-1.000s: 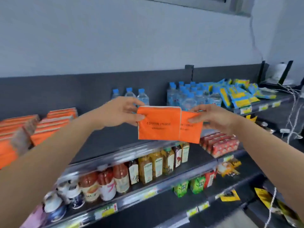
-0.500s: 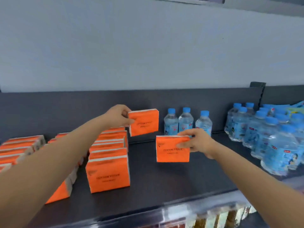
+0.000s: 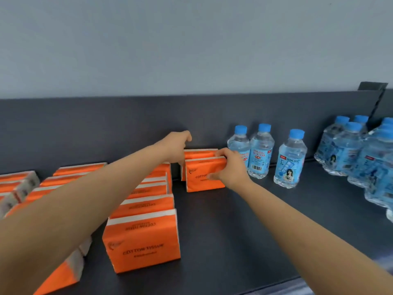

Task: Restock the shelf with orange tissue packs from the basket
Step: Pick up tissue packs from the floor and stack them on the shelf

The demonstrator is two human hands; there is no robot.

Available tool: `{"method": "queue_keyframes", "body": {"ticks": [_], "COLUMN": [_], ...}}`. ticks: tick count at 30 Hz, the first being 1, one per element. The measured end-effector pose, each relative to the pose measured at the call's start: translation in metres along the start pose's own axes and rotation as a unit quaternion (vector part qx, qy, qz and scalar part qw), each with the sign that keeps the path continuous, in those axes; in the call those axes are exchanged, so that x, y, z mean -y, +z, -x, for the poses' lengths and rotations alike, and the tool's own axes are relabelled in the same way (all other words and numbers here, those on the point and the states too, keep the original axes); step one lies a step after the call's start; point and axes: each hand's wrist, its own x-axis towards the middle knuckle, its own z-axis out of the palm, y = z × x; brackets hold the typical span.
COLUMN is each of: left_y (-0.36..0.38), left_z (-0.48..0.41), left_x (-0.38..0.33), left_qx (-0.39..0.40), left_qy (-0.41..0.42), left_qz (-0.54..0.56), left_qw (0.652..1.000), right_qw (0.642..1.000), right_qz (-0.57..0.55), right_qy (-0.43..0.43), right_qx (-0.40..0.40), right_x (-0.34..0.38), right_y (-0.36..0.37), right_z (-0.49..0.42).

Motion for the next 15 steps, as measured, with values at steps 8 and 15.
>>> {"method": "queue_keyframes", "body": {"ticks": [8,15], "left_y": [-0.002,-0.005], "left_z": [0.019,0.094], "left_x": [0.0,-0.063], "left_qx": [-0.002,-0.139], "left_qy": [0.01,0.067], "left_qz": [-0.055,0.016], "left_qw": [0.998,0.988], "right_qw": [1.0,1.0], "right_qz": [0.004,-0.005], "right_qy": [-0.011,-0.002], "right_qx": [-0.012,0.005], "right_x": [0.012,-0.004], "right_y": [0.011,-0.047], "right_z": [0.028,0.096]}}
